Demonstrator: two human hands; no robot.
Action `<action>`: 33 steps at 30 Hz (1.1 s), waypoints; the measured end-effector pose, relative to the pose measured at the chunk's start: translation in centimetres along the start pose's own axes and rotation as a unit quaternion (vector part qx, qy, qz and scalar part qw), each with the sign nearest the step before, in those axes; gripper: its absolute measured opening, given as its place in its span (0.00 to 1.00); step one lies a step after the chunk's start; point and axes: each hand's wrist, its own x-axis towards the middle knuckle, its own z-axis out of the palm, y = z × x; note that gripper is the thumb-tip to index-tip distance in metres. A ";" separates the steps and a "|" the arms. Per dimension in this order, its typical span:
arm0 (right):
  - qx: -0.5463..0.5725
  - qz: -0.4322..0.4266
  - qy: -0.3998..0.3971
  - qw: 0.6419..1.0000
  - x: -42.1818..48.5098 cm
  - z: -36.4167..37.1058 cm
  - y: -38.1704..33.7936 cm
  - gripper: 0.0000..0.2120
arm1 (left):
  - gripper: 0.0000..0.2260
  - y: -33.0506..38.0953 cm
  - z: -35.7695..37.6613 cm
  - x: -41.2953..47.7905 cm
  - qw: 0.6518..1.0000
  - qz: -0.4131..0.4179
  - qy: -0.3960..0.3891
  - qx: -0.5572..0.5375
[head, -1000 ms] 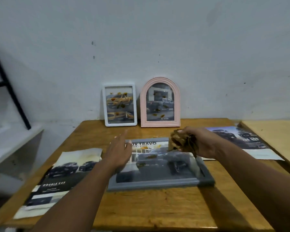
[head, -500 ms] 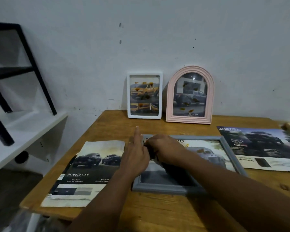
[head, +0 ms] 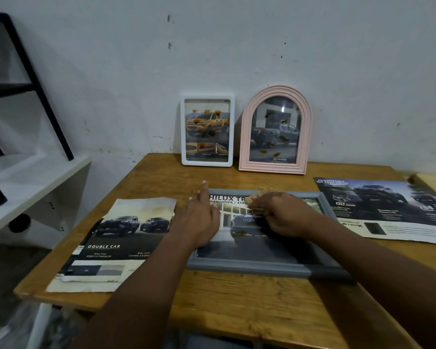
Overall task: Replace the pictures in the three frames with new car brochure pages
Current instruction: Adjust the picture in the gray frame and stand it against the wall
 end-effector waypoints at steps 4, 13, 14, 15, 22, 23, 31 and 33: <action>-0.057 0.073 0.003 0.996 -3.6 -0.8 3.2 0.22 | 0.28 0.5 0.0 -0.1 1.000 -0.024 0.008 -0.009; -0.133 0.228 0.055 0.963 -4.5 0.3 -1.2 0.09 | 0.25 1.4 0.0 -1.0 0.993 -0.047 0.031 -0.101; -0.102 0.245 0.054 0.963 -4.0 0.4 -2.5 0.07 | 0.25 1.5 -0.1 -1.1 0.991 -0.046 0.033 -0.119; -0.066 0.252 0.053 0.964 -3.4 0.6 -3.9 0.07 | 0.26 1.6 -0.3 -1.3 0.989 -0.053 0.029 -0.136; 0.068 0.083 0.038 0.994 0.9 3.5 -11.5 0.17 | 0.37 0.6 -0.2 -0.3 0.962 -0.124 0.011 -0.243; 0.089 0.060 0.022 0.994 0.9 3.1 -11.2 0.16 | 0.39 0.2 -0.3 0.1 0.957 -0.137 0.010 -0.255; 0.088 -0.012 -0.066 0.994 -2.1 -0.1 -4.3 0.20 | 0.31 0.9 0.5 -0.8 0.970 -0.116 0.024 -0.210; 0.057 0.010 -0.059 0.997 -3.6 -1.0 -2.1 0.19 | 0.30 1.2 0.6 -1.0 0.970 -0.108 0.033 -0.213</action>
